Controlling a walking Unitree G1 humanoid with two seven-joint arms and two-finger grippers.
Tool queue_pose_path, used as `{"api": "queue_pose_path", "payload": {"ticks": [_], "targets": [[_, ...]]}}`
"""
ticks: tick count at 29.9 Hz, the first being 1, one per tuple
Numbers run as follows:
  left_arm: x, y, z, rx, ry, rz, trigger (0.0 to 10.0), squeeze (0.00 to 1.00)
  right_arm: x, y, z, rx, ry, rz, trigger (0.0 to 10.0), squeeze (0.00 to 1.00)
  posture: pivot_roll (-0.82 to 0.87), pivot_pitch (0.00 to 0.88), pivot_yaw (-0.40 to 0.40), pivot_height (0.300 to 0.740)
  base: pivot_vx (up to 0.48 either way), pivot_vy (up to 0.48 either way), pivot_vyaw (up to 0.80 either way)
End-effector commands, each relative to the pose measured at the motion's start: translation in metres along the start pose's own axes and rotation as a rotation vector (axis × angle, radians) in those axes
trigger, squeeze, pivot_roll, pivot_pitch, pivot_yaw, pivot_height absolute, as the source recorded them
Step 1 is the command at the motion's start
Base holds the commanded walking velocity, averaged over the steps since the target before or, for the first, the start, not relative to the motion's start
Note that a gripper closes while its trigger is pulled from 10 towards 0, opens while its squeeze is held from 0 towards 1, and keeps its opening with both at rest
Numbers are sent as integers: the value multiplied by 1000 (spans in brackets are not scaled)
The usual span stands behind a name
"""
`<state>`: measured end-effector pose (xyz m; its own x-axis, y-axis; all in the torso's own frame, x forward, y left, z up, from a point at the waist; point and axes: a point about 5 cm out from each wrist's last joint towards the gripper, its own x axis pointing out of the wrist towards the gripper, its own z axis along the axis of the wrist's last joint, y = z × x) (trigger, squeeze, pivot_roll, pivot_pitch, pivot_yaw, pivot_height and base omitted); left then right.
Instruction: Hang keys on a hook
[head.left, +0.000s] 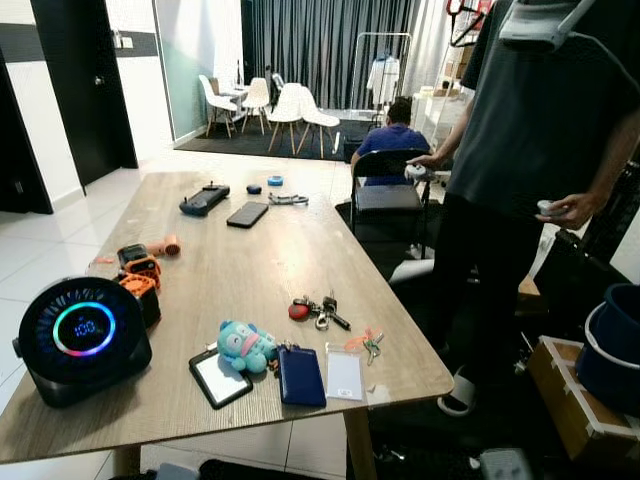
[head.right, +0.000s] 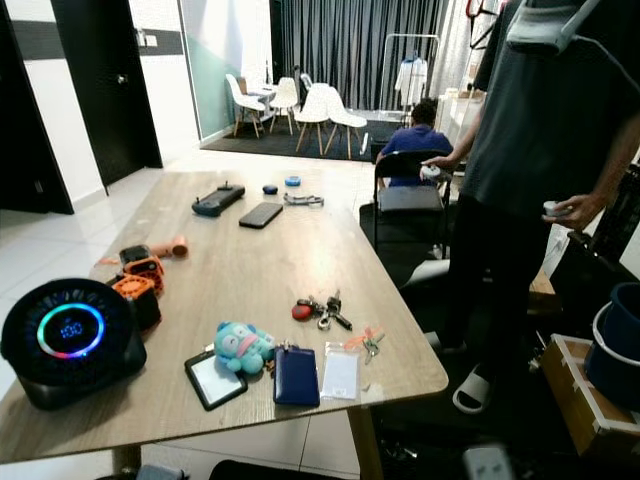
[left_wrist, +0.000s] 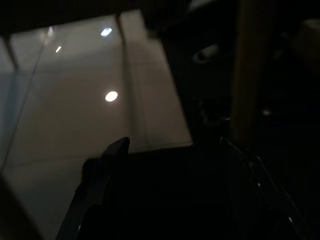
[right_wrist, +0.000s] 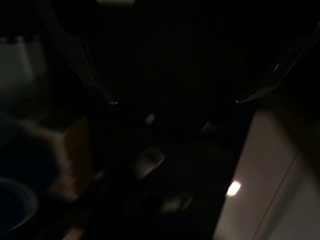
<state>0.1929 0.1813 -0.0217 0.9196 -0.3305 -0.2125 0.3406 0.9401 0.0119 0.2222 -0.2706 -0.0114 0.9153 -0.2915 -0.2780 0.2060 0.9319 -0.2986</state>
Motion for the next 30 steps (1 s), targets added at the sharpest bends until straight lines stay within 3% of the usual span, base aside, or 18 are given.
{"api": "queue_pose_path", "payload": {"ticks": [1, 2, 3, 6, 8, 12, 13, 15, 17, 21, 26, 30], "targets": [[-4, 3, 2, 32, -13, -30, 10000, 0, -3, -5, -1, 10, -15, -29, 10000, 0, 44, 54, -41, 740, 0, 0, 0], [-4, 3, 2, 32, -13, -30, 10000, 0, -3, -5, -1, 10, -15, -29, 10000, 0, 44, 54, -41, 740, 0, 0, 0], [-10, 4, 4, 60, -36, -59, 10000, 0, -3, -17, 7, 36, -81, -79, 10000, 0, 48, 59, -47, 740, 0, 0, 0], [-12, 5, 5, 65, -43, -59, 10000, 0, -3, -22, 12, 57, -119, -101, 10000, 0, 48, 60, -48, 740, 0, 0, 0], [-15, 8, 6, 69, -52, -41, 10000, 0, 3, -29, 34, 114, -236, -140, 10000, 0, 45, 62, -46, 740, 0, 0, 0], [-15, 10, 6, 65, -55, -32, 10000, 0, 11, -30, 60, 151, -341, -146, 10000, 0, 39, 63, -41, 740, 0, 0, 0], [-15, 10, 5, 51, -49, -24, 10000, 0, 16, -27, 83, 191, -427, -124, 10000, 0, 38, 63, -40, 740, 0, 0, 0], [-15, 10, 5, 51, -49, -24, 10000, 0, 16, -27, 83, 191, -427, -124, 10000, 0, 38, 63, -40, 740, 0, 0, 0], [-14, 10, 1, 32, -26, -11, 10000, 0, 23, -15, 119, 245, -547, -53, 10000, 0, 35, 62, -43, 740, 0, 0, 0], [-14, 9, 1, 32, -22, -13, 10000, 0, 25, -10, 130, 251, -575, -22, 10000, 0, 38, 63, -44, 740, 0, 0, 0], [-15, 9, -2, 35, 2, 13, 10000, 0, 38, 28, 163, 184, -523, 251, 10000, 0, 44, 63, -48, 740, 0, 0, 0], [-16, 10, -4, 31, 18, 31, 10000, 0, 35, 38, 171, 145, -538, 346, 10000, 0, 43, 64, -49, 740, 0, 0, 0]]}}
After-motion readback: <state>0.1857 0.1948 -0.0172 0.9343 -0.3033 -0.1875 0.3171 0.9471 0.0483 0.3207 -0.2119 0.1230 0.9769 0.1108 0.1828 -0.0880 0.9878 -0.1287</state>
